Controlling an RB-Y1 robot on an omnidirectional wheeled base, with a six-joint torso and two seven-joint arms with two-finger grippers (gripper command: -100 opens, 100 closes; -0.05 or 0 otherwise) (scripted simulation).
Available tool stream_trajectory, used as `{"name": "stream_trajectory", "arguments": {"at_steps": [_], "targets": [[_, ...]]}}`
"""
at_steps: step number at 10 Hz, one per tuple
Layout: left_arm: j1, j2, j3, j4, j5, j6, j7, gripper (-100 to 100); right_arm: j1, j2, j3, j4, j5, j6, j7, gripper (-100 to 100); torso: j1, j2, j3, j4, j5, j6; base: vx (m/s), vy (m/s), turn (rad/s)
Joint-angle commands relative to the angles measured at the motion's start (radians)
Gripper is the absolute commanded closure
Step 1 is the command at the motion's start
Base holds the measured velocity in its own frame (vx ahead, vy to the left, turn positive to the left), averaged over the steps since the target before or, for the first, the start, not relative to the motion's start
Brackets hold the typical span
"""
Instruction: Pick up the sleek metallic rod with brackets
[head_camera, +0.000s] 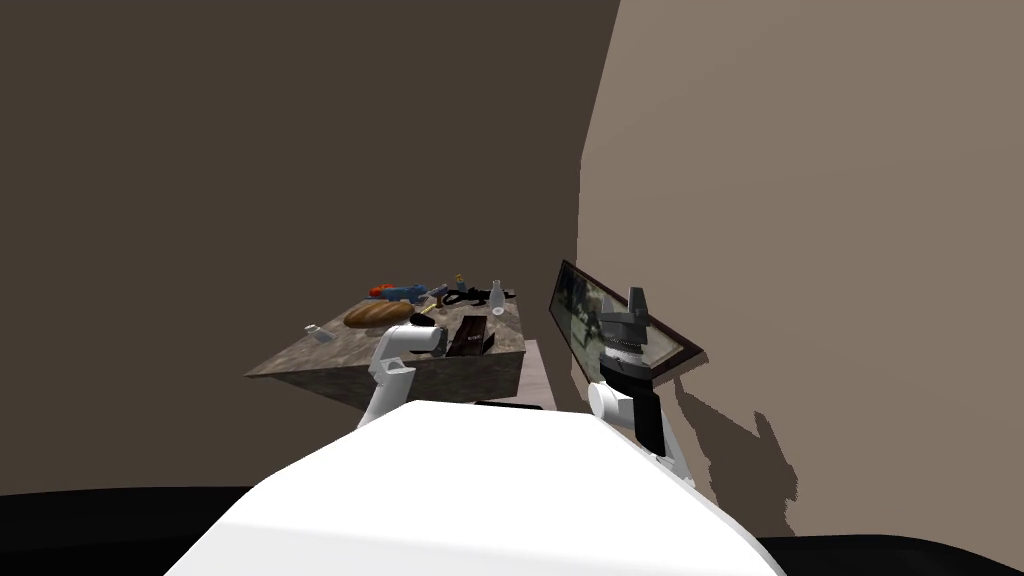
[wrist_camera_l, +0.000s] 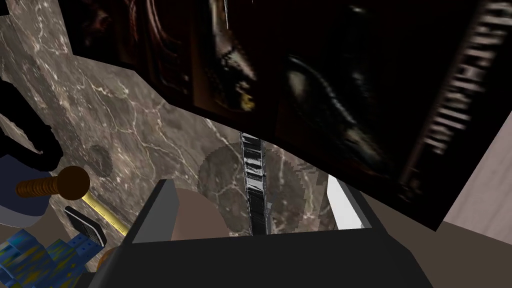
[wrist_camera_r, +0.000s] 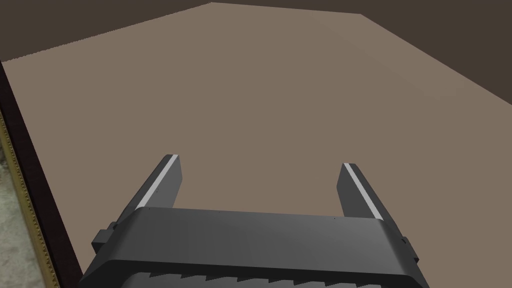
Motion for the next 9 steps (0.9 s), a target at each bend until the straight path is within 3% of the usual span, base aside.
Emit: {"name": "stream_trajectory", "arguments": {"at_steps": [1, 2, 3, 4, 7, 8, 9], "targets": [[0.001, 0.002, 0.001, -0.028, -0.004, 0.026, 0.005, -100, 0.000, 0.000, 0.000, 0.000, 0.000, 0.000, 0.000, 0, 0.000, 0.000, 0.000, 0.000, 0.000, 0.000, -0.001, -0.078, 0.006], [-0.001, 0.001, 0.000, -0.016, -0.003, 0.016, 0.003, -100, 0.000, 0.000, 0.000, 0.000, 0.000, 0.000, 0.000, 0, -0.001, 0.000, 0.000, 0.000, 0.000, 0.000, 0.000, -0.032, 0.009], [-0.001, 0.002, 0.001, -0.018, -0.004, 0.019, 0.004, 0, 0.000, 0.000, 0.000, 0.000, 0.000, 0.000, 0.000, 0, 0.001, 0.000, 0.000, 0.000, 0.000, 0.000, 0.000, -0.006, 0.000], [-0.004, -0.001, 0.000, 0.018, -0.005, -0.018, 0.002, -100, 0.000, 0.000, 0.000, 0.000, 0.000, 0.000, 0.000, 0, 0.003, 0.000, 0.000, 0.000, 0.001, 0.000, -0.002, 0.004, 0.014], [-0.009, -0.005, 0.000, 0.071, -0.008, -0.073, -0.001, -100, 0.000, 0.000, 0.000, 0.000, 0.000, 0.000, 0.000, 0, 0.005, 0.000, 0.000, 0.000, 0.001, 0.000, -0.005, 0.014, 0.010], [-0.008, -0.006, -0.002, 0.059, -0.009, -0.058, 0.001, -100, 0.000, 0.000, 0.000, 0.000, 0.000, 0.000, 0.000, 0, 0.005, 0.000, 0.000, 0.000, 0.001, 0.000, 0.000, 0.000, 0.000], [-0.008, -0.006, -0.002, 0.061, -0.010, -0.063, 0.001, 100, 0.000, 0.000, 0.000, 0.000, 0.000, 0.000, 0.000, 0, 0.004, 0.000, 0.000, 0.000, 0.001, 0.000, 0.000, 0.000, 0.000]]}}
